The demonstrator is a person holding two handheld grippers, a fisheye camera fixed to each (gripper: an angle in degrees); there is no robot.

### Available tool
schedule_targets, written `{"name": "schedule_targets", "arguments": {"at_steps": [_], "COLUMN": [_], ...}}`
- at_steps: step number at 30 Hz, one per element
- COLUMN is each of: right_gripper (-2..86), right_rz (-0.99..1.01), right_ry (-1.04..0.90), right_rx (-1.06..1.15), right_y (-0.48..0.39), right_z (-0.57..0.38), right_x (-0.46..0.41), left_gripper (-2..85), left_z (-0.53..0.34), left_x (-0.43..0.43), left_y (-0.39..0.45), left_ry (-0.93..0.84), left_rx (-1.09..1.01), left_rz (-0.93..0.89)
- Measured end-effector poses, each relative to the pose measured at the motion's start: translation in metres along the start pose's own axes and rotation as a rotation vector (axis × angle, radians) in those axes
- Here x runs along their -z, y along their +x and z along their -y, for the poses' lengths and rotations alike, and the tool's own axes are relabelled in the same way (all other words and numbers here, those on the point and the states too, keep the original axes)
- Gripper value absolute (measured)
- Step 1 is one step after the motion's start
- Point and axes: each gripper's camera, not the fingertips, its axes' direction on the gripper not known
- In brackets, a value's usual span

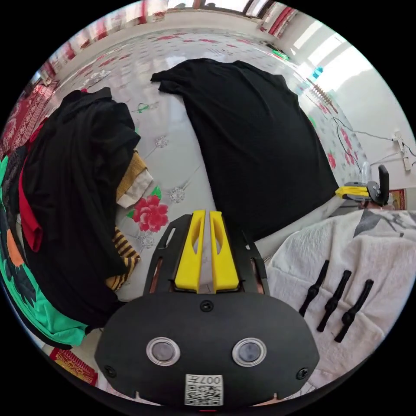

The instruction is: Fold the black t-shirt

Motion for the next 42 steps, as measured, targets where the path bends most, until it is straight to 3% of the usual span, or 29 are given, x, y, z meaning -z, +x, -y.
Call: {"name": "schedule_targets", "arguments": {"at_steps": [3, 9, 17, 21, 23, 29, 33, 35, 37, 39, 42], "right_gripper": [-0.3, -0.2, -0.2, -0.2, -0.2, -0.2, -0.2, -0.2, -0.2, -0.2, -0.2], "right_rz": [0.012, 0.021, 0.077, 0.100, 0.111, 0.146, 0.163, 0.159, 0.157, 0.159, 0.172], "right_ry": [0.023, 0.038, 0.029, -0.010, -0.022, -0.018, -0.025, -0.027, -0.014, -0.003, 0.020], "right_rx": [-0.021, 0.017, 0.011, 0.027, 0.034, 0.025, 0.021, 0.023, 0.006, -0.013, -0.057], "right_y": [0.015, 0.031, 0.074, 0.098, 0.108, 0.134, 0.143, 0.145, 0.153, 0.161, 0.176], "right_z": [0.028, 0.100, 0.165, 0.187, 0.195, 0.203, 0.200, 0.198, 0.196, 0.195, 0.195], "right_x": [-0.002, -0.005, -0.022, -0.041, -0.049, -0.069, -0.083, -0.086, -0.089, -0.091, -0.097], "left_gripper": [1.4, 7.2, 10.2, 2.7, 0.3, -0.9, -0.9, -0.9, -0.8, -0.6, 0.4], "left_z": [0.066, 0.199, 0.281, 0.278, 0.261, 0.174, 0.144, 0.159, 0.192, 0.228, 0.228], "left_x": [0.001, -0.026, -0.074, -0.077, -0.075, -0.086, -0.095, -0.082, -0.065, -0.055, -0.086], "left_y": [-0.056, -0.129, -0.198, -0.221, -0.237, -0.254, -0.228, -0.203, -0.160, -0.077, 0.027], "left_ry": [0.087, 0.122, 0.123, 0.144, 0.218, 0.448, 0.536, 0.592, 0.624, 0.586, 0.426], "left_rx": [0.169, 0.314, 0.465, 0.556, 0.642, 1.055, 1.234, 1.112, 0.810, 0.281, -0.231], "left_rz": [-0.077, -0.072, -0.182, -0.131, -0.217, -0.482, -0.445, -0.372, -0.309, -0.258, -0.118]}}
